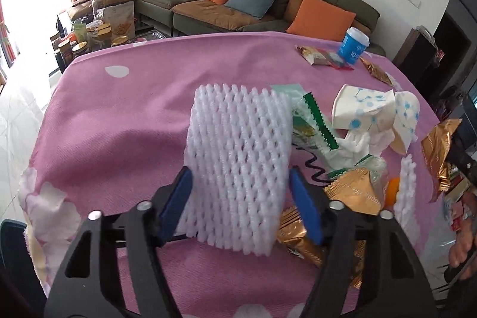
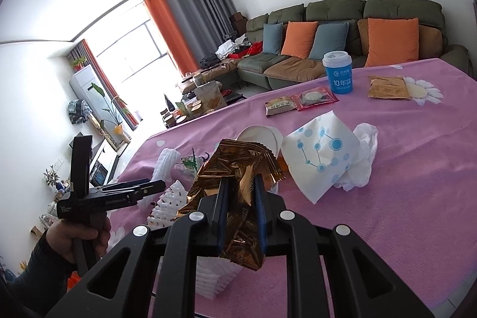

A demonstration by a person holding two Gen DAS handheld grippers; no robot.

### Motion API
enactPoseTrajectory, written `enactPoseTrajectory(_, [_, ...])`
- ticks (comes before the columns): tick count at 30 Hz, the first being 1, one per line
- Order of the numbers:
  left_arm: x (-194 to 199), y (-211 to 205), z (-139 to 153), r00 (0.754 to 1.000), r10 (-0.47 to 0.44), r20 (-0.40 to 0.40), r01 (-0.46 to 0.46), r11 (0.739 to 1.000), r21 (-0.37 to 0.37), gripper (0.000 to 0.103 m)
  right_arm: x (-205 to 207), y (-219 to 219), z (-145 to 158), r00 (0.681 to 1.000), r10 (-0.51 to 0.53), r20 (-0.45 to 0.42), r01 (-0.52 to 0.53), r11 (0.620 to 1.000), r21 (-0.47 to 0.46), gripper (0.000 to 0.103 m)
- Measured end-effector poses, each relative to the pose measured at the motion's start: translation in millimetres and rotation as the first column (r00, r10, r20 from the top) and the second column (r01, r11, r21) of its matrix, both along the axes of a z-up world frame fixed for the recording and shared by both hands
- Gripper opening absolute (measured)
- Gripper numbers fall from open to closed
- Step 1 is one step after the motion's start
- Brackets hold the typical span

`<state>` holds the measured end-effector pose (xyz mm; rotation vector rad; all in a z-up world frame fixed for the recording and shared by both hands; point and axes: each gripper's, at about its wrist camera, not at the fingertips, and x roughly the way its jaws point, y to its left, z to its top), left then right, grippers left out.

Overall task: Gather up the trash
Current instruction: 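Carry both items to the teal bin and open both tools to drop them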

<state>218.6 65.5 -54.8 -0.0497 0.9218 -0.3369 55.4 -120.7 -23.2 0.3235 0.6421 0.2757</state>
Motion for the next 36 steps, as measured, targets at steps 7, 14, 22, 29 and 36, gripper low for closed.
enactPoseTrajectory(7, [-11.8, 11.5, 10.5, 0.997, 0.022, 0.072, -0.02, 0.999, -0.039, 0.012, 11.6, 27.0, 21.8, 0.995, 0.082, 0.06, -0.08, 0.996, -0.03, 0.015])
enactPoseTrajectory(14, [-60.1, 75.0, 47.9, 0.971, 0.172, 0.167, -0.142, 0.974, -0.177, 0.012, 43.0, 101.3, 46.8, 0.957, 0.277, 0.09, -0.272, 0.96, -0.068, 0.015])
enactPoseTrajectory(22, [-140.1, 197.8, 63.1, 0.891, 0.415, 0.185, -0.39, 0.907, -0.158, 0.012, 83.8, 235.7, 49.9, 0.845, 0.535, 0.019, -0.532, 0.843, -0.077, 0.015])
enactPoseTrajectory(29, [-200.3, 284.6, 36.6, 0.814, 0.572, 0.106, -0.56, 0.82, -0.122, 0.012, 99.4, 361.9, 30.4, 0.71, 0.697, -0.099, -0.704, 0.703, -0.099, 0.015])
enactPoseTrajectory(36, [-225.3, 323.6, -10.7, 0.773, 0.634, -0.011, -0.63, 0.766, -0.13, 0.014, 103.7, 448.6, -12.0, 0.628, 0.734, -0.258, -0.778, 0.606, -0.167, 0.016])
